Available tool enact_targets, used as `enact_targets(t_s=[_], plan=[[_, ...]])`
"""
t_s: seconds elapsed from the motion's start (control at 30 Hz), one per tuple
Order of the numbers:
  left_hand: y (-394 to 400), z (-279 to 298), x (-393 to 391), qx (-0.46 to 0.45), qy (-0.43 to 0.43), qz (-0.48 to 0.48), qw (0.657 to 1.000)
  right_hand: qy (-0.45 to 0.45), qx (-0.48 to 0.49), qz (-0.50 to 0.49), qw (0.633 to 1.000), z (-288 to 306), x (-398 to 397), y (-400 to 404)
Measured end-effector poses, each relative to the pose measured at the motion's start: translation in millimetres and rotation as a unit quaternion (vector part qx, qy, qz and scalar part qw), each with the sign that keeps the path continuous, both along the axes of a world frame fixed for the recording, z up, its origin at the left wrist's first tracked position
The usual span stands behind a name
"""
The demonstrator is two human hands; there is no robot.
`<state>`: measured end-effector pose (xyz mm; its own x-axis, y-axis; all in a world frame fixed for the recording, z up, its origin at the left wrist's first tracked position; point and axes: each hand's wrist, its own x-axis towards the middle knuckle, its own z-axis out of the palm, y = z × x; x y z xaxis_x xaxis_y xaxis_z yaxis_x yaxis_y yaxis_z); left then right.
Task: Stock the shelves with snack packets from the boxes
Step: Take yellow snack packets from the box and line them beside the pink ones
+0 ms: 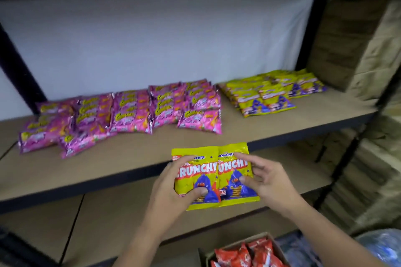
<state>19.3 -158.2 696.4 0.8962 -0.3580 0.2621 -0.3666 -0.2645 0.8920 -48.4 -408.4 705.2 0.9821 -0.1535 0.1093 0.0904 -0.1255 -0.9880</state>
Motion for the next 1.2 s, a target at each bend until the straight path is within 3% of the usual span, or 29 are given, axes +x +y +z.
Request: enact_targets(t_s=[0.33,0.53,0.73,1.1,1.2], plan=[[-129.6,64.9,38.2,-0.069,-0.032,-0.014,0.997,-0.042,-0.009,-0.010,0.999,72.7,29.6,-122.2],[-231.9,76.4,60.4,-0.055,-0.091,0.008,0.994,-0.061,0.001,-0.026,0.998,78.8,52.1,-213.8],[-339.3,64.8,84.5,-0.068,-0.084,-0.007,0.994,-0.047,-0.034,-0.052,0.997,69.3,74.2,-321.7],[-482.5,46.7,144.4,0.024,-0.072,0.001,0.997,0.005,0.011,-0.152,0.988,48.2,147.1,-463.0],[-509.3,48.6,160.7,0.068,-0.060,0.007,0.996,0.012,-0.018,-0.173,0.985,43.5,171.8,-485.1]])
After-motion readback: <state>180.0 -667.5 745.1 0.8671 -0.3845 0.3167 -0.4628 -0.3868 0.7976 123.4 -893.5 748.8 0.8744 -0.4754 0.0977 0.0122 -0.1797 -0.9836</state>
